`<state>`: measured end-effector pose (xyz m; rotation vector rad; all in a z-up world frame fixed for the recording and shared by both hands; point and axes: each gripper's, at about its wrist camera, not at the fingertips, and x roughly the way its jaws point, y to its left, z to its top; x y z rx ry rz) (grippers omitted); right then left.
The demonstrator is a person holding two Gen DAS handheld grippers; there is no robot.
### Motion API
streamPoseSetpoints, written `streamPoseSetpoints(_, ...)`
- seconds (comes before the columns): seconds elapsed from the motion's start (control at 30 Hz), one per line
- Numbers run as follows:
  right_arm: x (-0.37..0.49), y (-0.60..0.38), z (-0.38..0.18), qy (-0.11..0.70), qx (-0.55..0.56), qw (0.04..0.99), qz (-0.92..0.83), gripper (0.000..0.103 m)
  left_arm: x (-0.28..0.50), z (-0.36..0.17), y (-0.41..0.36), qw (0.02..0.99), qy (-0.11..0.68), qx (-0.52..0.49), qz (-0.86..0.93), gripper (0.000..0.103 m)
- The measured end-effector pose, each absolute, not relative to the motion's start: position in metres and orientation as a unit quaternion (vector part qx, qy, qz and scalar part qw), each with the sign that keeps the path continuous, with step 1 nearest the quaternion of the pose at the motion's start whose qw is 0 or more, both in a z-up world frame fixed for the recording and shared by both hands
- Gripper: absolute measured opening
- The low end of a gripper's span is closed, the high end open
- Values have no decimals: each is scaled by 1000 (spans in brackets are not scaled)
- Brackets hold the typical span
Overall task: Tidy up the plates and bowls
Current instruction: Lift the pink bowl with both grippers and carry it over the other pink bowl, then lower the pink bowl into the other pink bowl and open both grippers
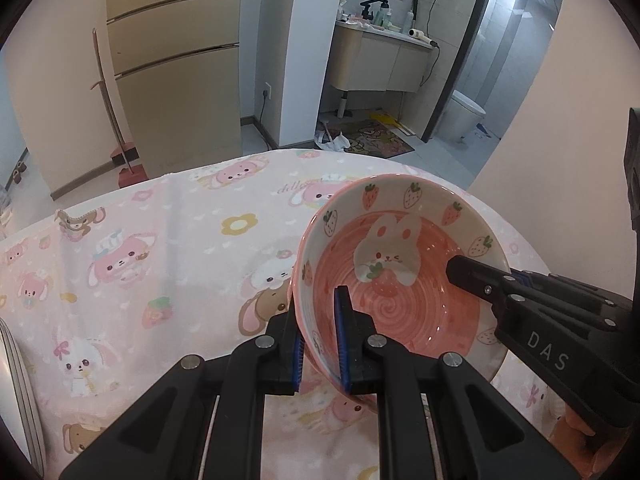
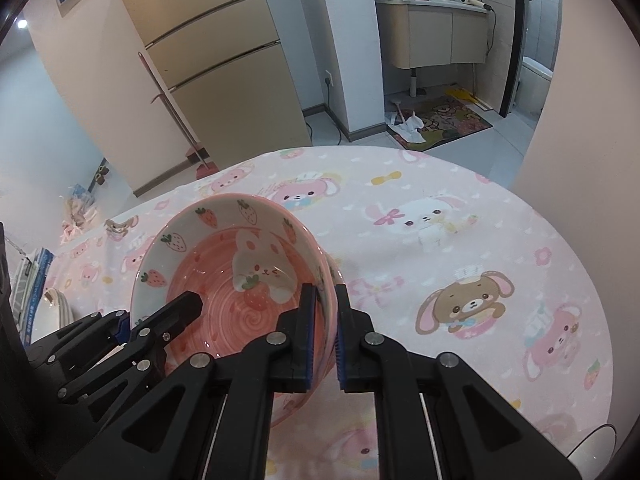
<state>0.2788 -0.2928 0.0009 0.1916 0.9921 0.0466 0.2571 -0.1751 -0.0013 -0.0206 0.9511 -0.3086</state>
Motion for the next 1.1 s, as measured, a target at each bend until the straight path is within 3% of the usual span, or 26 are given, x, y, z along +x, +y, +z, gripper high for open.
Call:
streamPoseSetpoints(0.47, 272, -290, -2, 455, 64, 888, 13, 9, 249, -8, -189, 898, 421, 39, -123, 15)
streamPoseSetpoints(0.87, 252, -288, -13, 360, 59, 931, 33, 9, 231, -18, -181, 935, 324, 45, -138, 16)
streamPoseSetpoints(1.1, 248, -296, -23, 314, 98, 944, 34, 9, 233, -25, -182, 934, 320, 40, -153, 18)
